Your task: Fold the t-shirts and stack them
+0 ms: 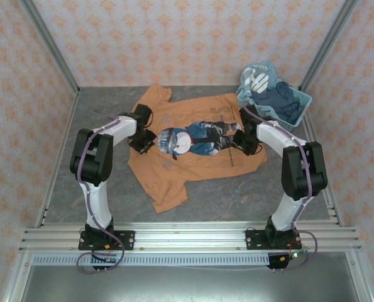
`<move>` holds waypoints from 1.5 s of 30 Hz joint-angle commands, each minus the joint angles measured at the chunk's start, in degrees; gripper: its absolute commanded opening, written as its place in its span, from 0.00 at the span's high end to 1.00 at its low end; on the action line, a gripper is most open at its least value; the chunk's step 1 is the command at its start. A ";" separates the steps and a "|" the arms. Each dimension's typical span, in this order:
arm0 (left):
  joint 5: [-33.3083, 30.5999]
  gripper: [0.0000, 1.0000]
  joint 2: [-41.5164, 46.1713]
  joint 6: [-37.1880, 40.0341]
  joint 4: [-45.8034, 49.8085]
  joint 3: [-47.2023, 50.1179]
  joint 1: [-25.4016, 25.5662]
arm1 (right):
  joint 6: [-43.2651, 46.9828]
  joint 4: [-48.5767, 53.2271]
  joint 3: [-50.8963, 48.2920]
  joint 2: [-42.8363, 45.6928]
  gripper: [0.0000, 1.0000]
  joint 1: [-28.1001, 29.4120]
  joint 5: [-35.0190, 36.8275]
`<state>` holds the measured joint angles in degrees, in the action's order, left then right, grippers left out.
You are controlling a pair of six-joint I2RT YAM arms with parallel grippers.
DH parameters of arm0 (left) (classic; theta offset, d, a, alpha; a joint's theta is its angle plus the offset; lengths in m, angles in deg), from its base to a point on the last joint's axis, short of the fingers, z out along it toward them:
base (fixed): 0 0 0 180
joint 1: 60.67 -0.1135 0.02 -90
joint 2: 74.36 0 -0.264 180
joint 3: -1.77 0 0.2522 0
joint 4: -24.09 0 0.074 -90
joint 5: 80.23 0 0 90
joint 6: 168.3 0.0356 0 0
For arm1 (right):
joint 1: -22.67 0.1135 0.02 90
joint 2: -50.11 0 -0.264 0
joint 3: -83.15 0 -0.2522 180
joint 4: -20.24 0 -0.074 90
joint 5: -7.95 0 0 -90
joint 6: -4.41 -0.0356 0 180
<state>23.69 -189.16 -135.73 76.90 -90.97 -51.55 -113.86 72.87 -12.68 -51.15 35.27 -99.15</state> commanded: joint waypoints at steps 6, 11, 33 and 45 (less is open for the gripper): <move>-7.17 0.92 -3.80 7.62 4.75 -0.67 -13.30 | 1.35 1.70 6.48 -3.65 0.59 2.06 1.28; -7.05 0.80 -3.85 13.48 5.17 -6.89 -15.45 | -2.20 2.74 5.64 -2.78 0.59 3.21 1.31; -2.93 0.51 37.90 6.37 25.99 31.24 -7.44 | -6.00 0.89 -12.94 8.06 0.62 8.12 -5.41; 5.29 0.42 39.41 -9.97 13.22 46.19 3.05 | -4.73 2.08 -11.15 7.42 0.61 8.13 -5.57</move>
<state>26.18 -148.77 -138.44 96.53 -46.93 -50.50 -119.78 73.99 -25.07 -44.02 43.27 -105.03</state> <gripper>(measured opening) 0.582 0.386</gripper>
